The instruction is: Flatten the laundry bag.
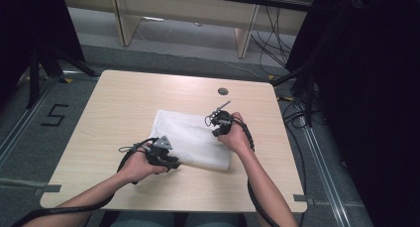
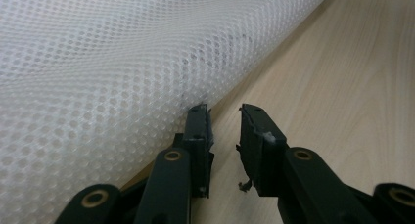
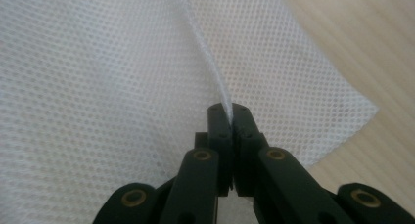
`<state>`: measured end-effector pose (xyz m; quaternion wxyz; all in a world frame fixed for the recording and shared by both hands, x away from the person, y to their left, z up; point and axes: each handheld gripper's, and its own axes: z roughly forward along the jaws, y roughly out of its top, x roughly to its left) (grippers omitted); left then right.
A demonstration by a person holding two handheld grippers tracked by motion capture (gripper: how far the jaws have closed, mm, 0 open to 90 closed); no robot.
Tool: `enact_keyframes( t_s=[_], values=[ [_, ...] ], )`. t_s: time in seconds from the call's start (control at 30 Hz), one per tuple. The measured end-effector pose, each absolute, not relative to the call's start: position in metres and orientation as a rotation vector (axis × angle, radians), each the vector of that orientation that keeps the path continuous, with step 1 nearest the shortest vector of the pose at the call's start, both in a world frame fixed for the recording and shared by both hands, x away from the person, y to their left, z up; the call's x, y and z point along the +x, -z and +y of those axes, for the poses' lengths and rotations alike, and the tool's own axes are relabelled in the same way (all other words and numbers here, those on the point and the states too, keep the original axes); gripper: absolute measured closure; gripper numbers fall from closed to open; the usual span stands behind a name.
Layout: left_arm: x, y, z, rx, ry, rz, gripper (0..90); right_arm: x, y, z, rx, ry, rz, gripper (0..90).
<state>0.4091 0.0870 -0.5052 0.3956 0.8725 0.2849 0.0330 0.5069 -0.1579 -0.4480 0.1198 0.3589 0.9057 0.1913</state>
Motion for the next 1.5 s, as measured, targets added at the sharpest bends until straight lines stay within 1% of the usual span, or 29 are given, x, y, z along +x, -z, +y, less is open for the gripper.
enact_keyframes(
  t_s=[0.2, 0.4, 0.47, 0.5, 0.53, 0.57, 0.6, 0.67, 0.7, 0.93, 1.03, 1.17, 1.23, 1.27, 1.47, 1.5],
  values=[
    [0.41, 0.506, 0.08, 2.213, -0.075, 0.723, 74.4, 0.49, 0.418, -0.154, 0.966, -0.621, 2.606, 89.6],
    [0.413, 0.509, 0.078, 2.222, -0.085, 0.727, 74.7, 0.476, 0.401, -0.154, 0.908, -0.683, 2.592, 89.6],
    [0.414, 0.51, 0.076, 2.216, -0.088, 0.756, 74.5, 0.468, 0.393, -0.154, 0.875, -0.711, 2.582, 89.6],
    [0.414, 0.51, 0.076, 2.216, -0.088, 0.756, 74.1, 0.468, 0.393, -0.154, 0.875, -0.711, 2.582, 89.6],
    [0.417, 0.509, 0.078, 2.252, -0.099, 0.722, 74.1, 0.466, 0.391, -0.154, 0.862, -0.713, 2.583, 89.5],
    [0.417, 0.509, 0.078, 2.249, -0.099, 0.731, 73.3, 0.462, 0.388, -0.154, 0.839, -0.732, 2.586, 89.5],
    [0.416, 0.511, 0.075, 2.203, -0.093, 0.777, 72.8, 0.461, 0.387, -0.155, 0.808, -0.741, 2.581, 89.5],
    [0.418, 0.51, 0.077, 2.23, -0.106, 0.755, 72.6, 0.454, 0.383, -0.155, 0.816, -0.76, 2.584, 89.5],
    [0.417, 0.511, 0.076, 2.198, -0.106, 0.783, 72.5, 0.451, 0.382, -0.155, 0.802, -0.768, 2.577, 89.5],
    [0.421, 0.512, 0.077, 2.189, -0.121, 0.806, 72.9, 0.431, 0.378, -0.156, 0.766, -0.816, 2.547, 89.4],
    [0.42, 0.511, 0.078, 2.194, -0.153, 0.801, 74.0, 0.424, 0.377, -0.156, 0.752, -0.83, 2.552, 89.4],
    [0.418, 0.509, 0.079, 2.195, -0.164, 0.782, 77.0, 0.42, 0.379, -0.155, 0.767, -0.848, 2.558, 89.4],
    [0.417, 0.507, 0.079, 2.181, -0.17, 0.781, 82.6, 0.417, 0.383, -0.154, 0.772, -0.859, 2.542, 89.4],
    [0.416, 0.506, 0.079, 2.171, -0.18, 0.773, 83.5, 0.417, 0.383, -0.156, 0.763, -0.836, 2.552, 89.4],
    [0.419, 0.506, 0.081, 2.158, -0.205, 0.763, 83.7, 0.411, 0.387, -0.152, 0.794, -0.872, 2.546, 89.4],
    [0.419, 0.507, 0.081, 2.142, -0.202, 0.79, 83.6, 0.411, 0.387, -0.152, 0.774, -0.884, 2.558, 89.4]
  ],
)
